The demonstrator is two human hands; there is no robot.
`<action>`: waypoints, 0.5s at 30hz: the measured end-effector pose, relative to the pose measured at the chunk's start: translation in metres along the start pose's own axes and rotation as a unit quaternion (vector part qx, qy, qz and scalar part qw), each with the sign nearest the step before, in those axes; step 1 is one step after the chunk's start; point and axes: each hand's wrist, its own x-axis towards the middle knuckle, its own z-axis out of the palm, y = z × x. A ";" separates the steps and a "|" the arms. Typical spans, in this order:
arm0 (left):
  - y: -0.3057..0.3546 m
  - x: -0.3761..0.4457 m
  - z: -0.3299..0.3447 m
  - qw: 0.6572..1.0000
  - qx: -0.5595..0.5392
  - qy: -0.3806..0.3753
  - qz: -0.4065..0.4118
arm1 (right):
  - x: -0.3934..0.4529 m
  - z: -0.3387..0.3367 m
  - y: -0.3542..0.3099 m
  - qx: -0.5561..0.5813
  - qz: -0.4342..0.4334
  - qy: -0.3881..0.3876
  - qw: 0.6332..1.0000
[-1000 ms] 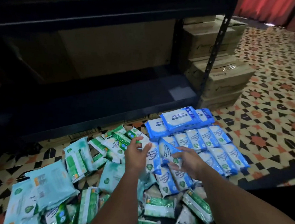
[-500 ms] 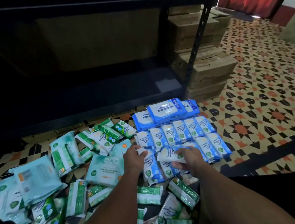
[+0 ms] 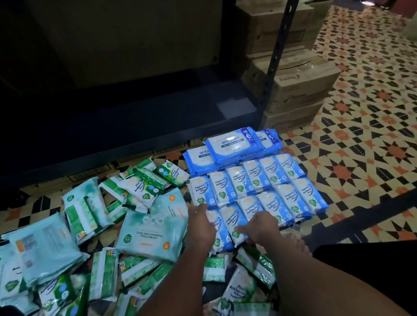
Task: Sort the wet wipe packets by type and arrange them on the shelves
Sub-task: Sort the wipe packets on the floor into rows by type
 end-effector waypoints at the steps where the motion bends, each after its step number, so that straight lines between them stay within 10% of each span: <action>1: -0.001 -0.003 0.002 1.000 0.020 -0.009 0.005 | -0.001 0.002 -0.001 -0.038 -0.019 0.013 0.999; 15: 0.002 -0.014 0.015 0.994 0.103 0.029 -0.014 | -0.008 0.016 -0.012 -0.236 -0.102 0.040 0.966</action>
